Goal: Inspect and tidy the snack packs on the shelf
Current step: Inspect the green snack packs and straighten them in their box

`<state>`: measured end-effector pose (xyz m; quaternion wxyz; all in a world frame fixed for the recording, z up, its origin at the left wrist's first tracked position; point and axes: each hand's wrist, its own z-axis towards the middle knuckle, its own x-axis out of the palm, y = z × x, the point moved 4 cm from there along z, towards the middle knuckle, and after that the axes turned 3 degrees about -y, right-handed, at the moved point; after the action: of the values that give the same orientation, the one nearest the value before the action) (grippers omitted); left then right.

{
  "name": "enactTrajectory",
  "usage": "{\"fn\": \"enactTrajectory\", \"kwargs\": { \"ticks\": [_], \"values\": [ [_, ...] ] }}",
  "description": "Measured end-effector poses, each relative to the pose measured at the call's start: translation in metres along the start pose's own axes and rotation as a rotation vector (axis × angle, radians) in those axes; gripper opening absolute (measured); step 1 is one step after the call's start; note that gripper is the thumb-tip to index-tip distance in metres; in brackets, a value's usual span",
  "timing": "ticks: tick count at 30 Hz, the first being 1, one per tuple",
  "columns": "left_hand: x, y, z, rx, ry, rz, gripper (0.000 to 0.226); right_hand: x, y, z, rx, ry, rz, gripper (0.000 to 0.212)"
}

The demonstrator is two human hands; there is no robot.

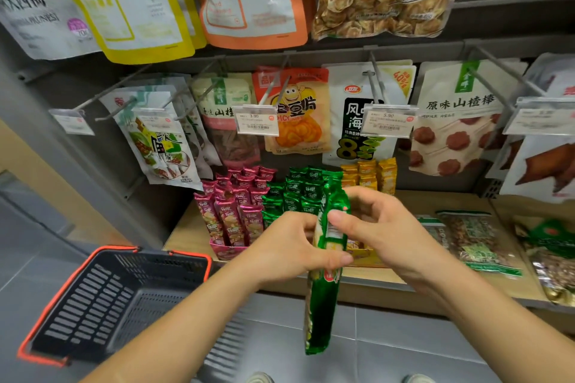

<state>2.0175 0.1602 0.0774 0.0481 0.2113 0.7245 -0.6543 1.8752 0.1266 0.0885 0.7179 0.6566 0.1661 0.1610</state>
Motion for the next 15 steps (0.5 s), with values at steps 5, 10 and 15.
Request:
{"fn": "enactTrajectory", "kwargs": {
  "ticks": [5,10,15],
  "values": [
    [0.008,0.006,0.004,-0.058,-0.095,-0.133,0.02,-0.025,0.0,0.003,0.085,-0.23,0.296,0.034],
    [0.016,0.016,0.004,-0.147,-0.024,-0.166,0.011,-0.058,0.003,0.003,0.154,-0.386,0.497,0.008],
    [-0.006,0.012,0.004,-0.092,-0.056,-0.087,0.007,-0.075,-0.001,0.002,0.25,-0.497,0.612,0.006]
  ]
}}
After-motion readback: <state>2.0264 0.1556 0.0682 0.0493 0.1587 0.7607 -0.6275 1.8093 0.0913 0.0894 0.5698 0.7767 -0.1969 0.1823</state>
